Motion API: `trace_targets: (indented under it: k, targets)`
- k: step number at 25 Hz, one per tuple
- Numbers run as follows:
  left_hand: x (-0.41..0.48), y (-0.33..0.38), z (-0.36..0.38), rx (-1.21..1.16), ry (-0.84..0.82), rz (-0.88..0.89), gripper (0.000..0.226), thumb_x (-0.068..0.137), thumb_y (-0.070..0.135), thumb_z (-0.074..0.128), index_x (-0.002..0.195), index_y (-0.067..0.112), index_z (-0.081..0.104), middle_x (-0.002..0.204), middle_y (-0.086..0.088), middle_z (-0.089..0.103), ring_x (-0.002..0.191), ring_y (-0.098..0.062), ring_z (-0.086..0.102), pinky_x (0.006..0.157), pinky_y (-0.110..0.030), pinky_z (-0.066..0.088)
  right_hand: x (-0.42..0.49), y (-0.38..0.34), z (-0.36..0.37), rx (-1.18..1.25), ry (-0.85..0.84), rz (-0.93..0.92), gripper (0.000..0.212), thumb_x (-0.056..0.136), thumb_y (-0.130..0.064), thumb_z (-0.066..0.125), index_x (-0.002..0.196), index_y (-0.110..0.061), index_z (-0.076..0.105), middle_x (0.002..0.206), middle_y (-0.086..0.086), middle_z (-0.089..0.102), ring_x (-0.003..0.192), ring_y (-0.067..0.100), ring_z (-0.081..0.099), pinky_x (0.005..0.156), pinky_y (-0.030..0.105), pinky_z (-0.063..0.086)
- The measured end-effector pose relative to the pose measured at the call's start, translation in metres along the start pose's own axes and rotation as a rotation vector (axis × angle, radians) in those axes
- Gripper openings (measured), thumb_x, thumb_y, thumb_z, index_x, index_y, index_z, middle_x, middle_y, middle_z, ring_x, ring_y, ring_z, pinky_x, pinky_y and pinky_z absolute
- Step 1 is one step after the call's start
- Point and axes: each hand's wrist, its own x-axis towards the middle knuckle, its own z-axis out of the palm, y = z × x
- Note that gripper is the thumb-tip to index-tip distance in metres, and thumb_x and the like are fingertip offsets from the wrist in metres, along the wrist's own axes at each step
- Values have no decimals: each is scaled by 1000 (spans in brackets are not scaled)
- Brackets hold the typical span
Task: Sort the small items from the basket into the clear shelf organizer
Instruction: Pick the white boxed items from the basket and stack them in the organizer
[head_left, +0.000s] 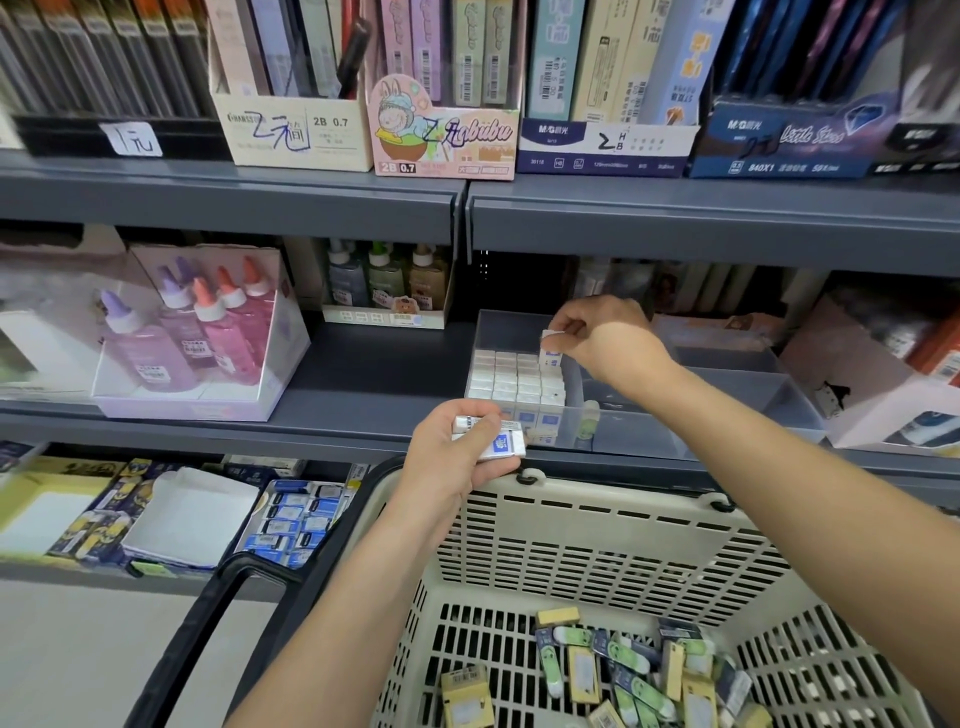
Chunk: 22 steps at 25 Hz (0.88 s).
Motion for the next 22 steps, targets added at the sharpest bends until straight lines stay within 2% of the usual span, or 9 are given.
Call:
trace_targets:
  k: [2,4,7,11,14,17,20,22]
  targets:
    - [1,1,1,-2,10,-10,11,89,6,59,98,10,62,109,-13,65,91,-21,68,64,-23,56,-1,4,4,-7,-16,8,6,86,-22,64,91,-21,67,84,-4,63,78,14,57,76,22,46]
    - [1,1,2,-21,22,-19,14,90,0,54,100,9,58,107,-13,66,89,-22,69,63,-24,57,-2,7,8,-47,-52,31,6,87,-21,60,85,-27,62,87,-6,64,81,15,59,79,26,49]
    - [2,2,1,-48,17,-22,17,90,-5,50,102,7,53,106,-16,65,88,-25,69,67,-27,59,-6,11,17,-47,-47,42,14,86,-20,60,75,-30,60,86,-9,62,81,14,58,75,24,47]
    - [2,0,1,-40,-17,9,13,89,-2,56,101,2,55,108,-20,64,85,-20,70,66,-23,57,-12,11,20,2,-21,40,8,86,-18,61,81,-20,68,90,-9,55,90,15,57,81,26,47]
    - [2,-1,0,-62,-37,40,12,87,2,61,98,6,60,105,-18,64,80,-15,71,66,-20,55,-26,-3,12,90,-3,-70,11,86,-27,63,87,-22,72,90,-9,61,85,8,56,78,24,43]
    - [2,-3,-2,-23,-34,72,15,86,8,64,101,12,63,105,-13,64,81,-14,70,67,-22,55,-48,-23,1,290,-173,-167,5,83,-29,67,82,-30,71,74,-23,63,72,-7,58,68,12,42]
    - [3,-5,-1,66,-10,88,22,85,13,67,106,10,61,109,-11,62,83,-13,69,66,-23,56,-61,-32,-2,320,-337,-229,13,83,-22,68,95,-25,70,78,-19,63,69,-7,57,66,9,44]
    - [2,-5,-1,74,-19,87,16,85,14,66,100,11,61,102,-10,64,79,-12,70,62,-21,55,-63,-34,-5,266,-366,-214,22,86,-18,64,108,-21,66,82,-14,62,69,-4,57,68,11,43]
